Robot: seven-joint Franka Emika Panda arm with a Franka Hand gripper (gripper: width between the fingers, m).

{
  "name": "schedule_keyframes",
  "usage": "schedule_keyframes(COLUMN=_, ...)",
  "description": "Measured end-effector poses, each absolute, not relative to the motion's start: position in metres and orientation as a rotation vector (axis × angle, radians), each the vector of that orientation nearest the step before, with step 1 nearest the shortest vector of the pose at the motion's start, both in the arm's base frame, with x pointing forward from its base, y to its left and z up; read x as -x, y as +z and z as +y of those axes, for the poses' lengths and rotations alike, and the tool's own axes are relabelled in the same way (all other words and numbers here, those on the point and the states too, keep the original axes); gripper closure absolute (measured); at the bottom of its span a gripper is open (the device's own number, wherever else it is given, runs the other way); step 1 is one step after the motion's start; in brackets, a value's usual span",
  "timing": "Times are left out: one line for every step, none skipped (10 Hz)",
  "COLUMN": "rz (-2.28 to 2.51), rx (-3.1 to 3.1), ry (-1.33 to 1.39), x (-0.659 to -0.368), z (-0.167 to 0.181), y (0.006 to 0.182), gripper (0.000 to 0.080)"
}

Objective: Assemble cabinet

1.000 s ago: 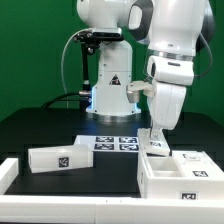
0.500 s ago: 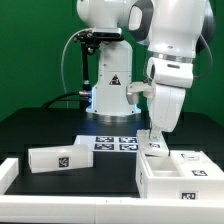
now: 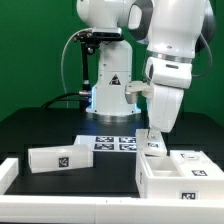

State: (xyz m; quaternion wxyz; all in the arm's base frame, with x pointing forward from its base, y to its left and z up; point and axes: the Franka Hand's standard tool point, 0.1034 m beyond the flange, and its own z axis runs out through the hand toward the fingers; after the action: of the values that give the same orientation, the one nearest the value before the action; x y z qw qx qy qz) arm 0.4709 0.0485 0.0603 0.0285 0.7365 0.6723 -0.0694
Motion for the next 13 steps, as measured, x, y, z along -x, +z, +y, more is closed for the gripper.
schedule_keyframes(rz=2.075, rx=-2.273, ry=-0.215, x=-0.471, z=0.048, y=0.06, gripper=0.0732)
schedule_keyframes(rz=2.075, rx=-2.273, ry=-0.215, x=-0.471, z=0.048, y=0.06, gripper=0.0732)
schedule_keyframes(rz=2.074, rx=-2.273, ry=-0.215, x=-0.471, z=0.048, y=0.06, gripper=0.0732)
schedule_keyframes(rz=2.076, rx=-2.273, ry=-0.213, x=-0.471, z=0.047, y=0.06, gripper=0.0732)
schedule_keyframes(rz=2.084, rx=-2.27, ry=-0.214, x=-0.471, z=0.042, y=0.06, gripper=0.0732)
schedule_keyframes(rz=2.129, rx=-2.237, ry=-0.214, x=-0.47, z=0.039, y=0.06, gripper=0.0732)
schedule_keyframes(rz=2.197, rx=-2.215, ry=-0.175, x=-0.469, z=0.03, y=0.061, gripper=0.0732)
schedule_keyframes(rz=2.222, rx=-2.234, ry=-0.115, x=-0.469, z=0.016, y=0.061, gripper=0.0732)
schedule_keyframes(rz=2.197, rx=-2.262, ry=-0.115, x=-0.469, z=0.013, y=0.06, gripper=0.0732)
schedule_keyframes(rz=2.199, rx=-2.256, ry=-0.121, x=-0.468, z=0.013, y=0.06, gripper=0.0732)
schedule_keyframes(rz=2.197, rx=-2.255, ry=-0.124, x=-0.468, z=0.012, y=0.06, gripper=0.0732)
schedule_keyframes(rz=2.207, rx=-2.247, ry=-0.126, x=-0.469, z=0.011, y=0.06, gripper=0.0732)
schedule_keyframes(rz=2.247, rx=-2.211, ry=-0.129, x=-0.47, z=0.011, y=0.061, gripper=0.0732)
